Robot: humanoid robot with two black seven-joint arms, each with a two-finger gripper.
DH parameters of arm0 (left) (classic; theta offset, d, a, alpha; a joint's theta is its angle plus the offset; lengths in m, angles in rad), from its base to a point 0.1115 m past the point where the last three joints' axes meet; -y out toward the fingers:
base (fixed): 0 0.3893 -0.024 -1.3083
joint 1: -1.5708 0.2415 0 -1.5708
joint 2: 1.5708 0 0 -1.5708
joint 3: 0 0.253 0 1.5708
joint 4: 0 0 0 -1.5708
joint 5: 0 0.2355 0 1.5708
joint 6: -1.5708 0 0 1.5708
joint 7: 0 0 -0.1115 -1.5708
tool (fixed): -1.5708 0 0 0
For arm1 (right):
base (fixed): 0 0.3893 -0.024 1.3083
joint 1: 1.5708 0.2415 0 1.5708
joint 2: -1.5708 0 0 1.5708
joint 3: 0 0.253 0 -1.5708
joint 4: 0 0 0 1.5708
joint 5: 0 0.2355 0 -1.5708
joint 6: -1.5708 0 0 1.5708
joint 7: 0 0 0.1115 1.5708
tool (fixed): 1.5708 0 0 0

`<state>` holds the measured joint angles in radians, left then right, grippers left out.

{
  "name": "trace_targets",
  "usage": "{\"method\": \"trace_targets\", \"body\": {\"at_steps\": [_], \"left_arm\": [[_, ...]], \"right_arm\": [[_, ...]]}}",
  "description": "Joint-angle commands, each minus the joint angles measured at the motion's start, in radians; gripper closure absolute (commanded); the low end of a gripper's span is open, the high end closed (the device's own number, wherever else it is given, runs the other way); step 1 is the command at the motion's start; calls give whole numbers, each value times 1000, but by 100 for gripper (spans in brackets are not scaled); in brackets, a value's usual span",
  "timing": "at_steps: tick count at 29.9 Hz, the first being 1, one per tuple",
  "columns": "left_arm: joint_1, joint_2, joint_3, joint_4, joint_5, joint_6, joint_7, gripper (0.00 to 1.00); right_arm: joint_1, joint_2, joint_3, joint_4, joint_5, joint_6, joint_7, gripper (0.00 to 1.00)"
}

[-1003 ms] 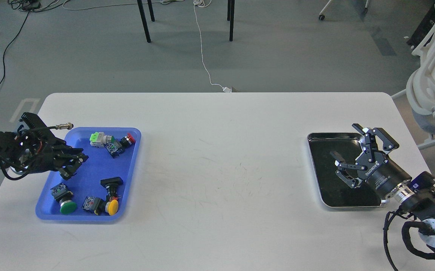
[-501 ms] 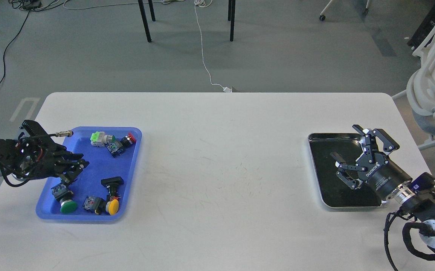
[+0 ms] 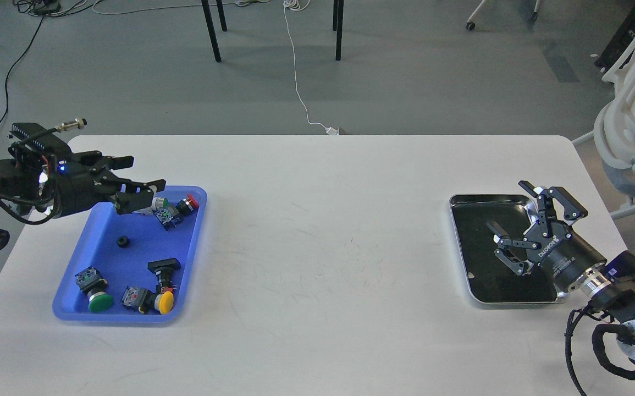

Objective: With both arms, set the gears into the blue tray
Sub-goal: 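Raise the left arm and move the right gripper to the metal tray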

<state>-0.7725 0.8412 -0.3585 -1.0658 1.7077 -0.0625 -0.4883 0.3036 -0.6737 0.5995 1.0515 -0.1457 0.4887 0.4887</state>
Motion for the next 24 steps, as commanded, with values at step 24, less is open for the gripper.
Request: {"method": "trace_targets", "body": {"at_steps": [24], "left_arm": [[392, -473, -539, -106, -1060, -161, 65, 2]], "right_arm": [[219, -296, -70, 165, -705, 0, 0, 3]]}}
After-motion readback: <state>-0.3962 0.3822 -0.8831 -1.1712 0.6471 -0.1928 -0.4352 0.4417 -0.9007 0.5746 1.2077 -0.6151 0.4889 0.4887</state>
